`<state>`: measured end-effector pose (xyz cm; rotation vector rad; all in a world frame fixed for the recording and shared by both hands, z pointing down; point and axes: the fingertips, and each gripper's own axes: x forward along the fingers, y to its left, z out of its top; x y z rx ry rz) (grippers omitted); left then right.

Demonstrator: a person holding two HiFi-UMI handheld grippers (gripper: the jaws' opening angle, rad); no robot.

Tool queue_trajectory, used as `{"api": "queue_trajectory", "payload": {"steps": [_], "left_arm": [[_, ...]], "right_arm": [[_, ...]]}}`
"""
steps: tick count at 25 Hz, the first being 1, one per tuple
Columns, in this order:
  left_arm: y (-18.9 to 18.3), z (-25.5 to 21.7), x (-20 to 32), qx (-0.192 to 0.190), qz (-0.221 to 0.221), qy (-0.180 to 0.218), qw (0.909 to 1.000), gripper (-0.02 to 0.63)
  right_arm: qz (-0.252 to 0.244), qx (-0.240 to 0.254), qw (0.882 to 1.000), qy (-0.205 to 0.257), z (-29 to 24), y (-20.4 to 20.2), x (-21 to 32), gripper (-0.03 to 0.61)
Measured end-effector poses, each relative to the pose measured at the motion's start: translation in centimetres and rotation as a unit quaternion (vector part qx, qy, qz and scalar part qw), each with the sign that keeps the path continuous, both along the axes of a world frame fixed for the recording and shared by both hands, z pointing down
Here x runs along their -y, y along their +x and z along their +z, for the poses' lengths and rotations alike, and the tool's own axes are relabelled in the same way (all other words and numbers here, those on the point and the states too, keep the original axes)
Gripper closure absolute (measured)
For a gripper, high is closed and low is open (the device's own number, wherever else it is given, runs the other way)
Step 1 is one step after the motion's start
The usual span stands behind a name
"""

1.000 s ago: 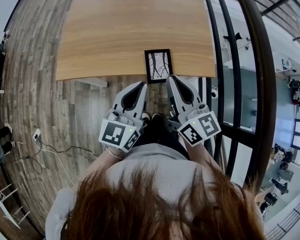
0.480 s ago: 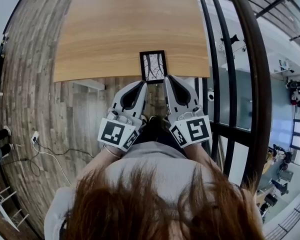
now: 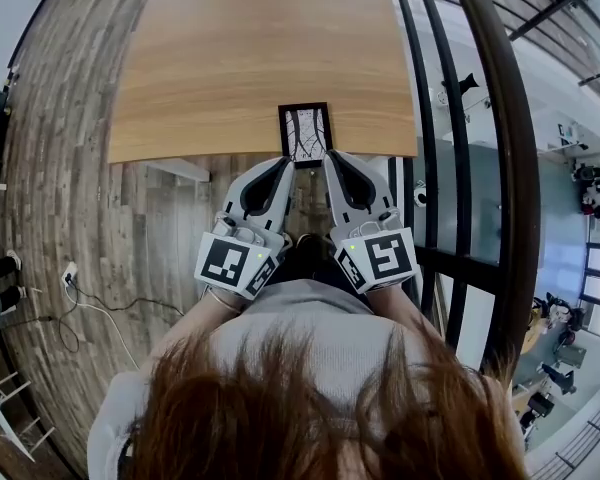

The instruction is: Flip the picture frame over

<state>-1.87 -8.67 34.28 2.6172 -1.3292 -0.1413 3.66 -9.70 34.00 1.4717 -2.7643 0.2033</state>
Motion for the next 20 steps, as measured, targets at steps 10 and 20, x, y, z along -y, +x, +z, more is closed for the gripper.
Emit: {"api": "queue_trajectory", "payload": {"steps": [10, 20], "left_arm": [[-0.3, 0.0, 0.5, 0.000, -0.007, 0.004, 1.0000, 0.607], [0.3, -0.4, 1.2, 0.002, -0.003, 0.006, 1.0000, 0.607]], "right_arm": [[-0.012, -0.007, 1.000, 0.003, -0.1, -0.8, 0.4, 0.561], [-0.017, -0.010, 1.000, 0.001, -0.2, -0.8, 1.0, 0.561]]}}
